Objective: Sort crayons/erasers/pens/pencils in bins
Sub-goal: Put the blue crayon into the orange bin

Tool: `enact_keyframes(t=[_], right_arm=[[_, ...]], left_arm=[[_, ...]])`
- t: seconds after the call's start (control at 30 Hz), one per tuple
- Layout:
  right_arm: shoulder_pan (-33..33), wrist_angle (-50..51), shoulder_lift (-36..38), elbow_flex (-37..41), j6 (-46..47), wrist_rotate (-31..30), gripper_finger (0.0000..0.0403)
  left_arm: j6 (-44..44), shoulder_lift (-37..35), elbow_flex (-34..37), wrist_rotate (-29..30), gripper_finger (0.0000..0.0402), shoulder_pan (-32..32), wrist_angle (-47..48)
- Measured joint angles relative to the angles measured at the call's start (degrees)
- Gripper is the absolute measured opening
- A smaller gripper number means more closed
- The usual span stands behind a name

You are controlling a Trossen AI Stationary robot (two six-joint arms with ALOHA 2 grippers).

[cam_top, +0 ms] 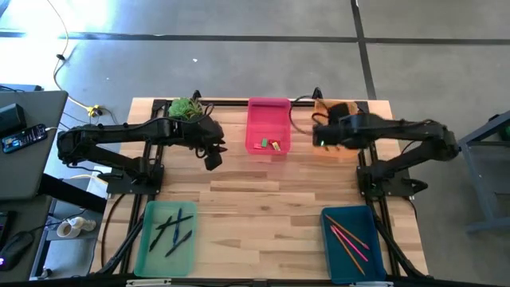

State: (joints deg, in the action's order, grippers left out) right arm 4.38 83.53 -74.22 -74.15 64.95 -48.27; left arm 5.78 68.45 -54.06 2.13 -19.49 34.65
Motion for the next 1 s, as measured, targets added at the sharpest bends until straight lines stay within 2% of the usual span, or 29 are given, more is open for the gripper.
enact_keyframes(t=[0.2, 0.27, 0.4, 0.5, 0.7, 0.83, 1.0], right_arm=[[10.47, -1.43, 0.73, 0.62, -13.56, 8.78, 0.0], [13.96, -5.96, 0.7, 3.13, -18.67, 10.93, 0.0], [21.36, -17.35, 0.59, 10.24, -27.1, 20.8, 0.0], [25.07, -25.08, 0.33, 15.47, -28.66, 24.94, 0.0], [30.61, -33.84, 0.4, 23.51, -31.03, 30.61, 0.0], [32.87, -37.82, 0.4, 28.13, -31.44, 32.21, 0.0], [34.17, -42.81, 0.4, 32.2, -31.84, 34.01, 0.001]], left_arm=[[0.0, 0.0, 0.0, 0.09, 0.0119, 0.0, -2.3], [0.0, 0.0, 0.0, 0.22, 0.0119, 0.0, -2.35], [1.19, 0.0, 0.0, 0.22, 0.0119, 0.0, -2.33], [2.67, 0.0, 0.0, 0.07, 0.0119, 0.0, -2.16], [3.67, -0.71, 0.0, -1.68, 0.0119, 0.02, -1.57], [4.55, -3.0, 0.0, -5.55, 0.0119, 0.31, -1.01], [6.91, -8.52, 3.74, -5.84, 0.0119, 2.6, -2.03]])
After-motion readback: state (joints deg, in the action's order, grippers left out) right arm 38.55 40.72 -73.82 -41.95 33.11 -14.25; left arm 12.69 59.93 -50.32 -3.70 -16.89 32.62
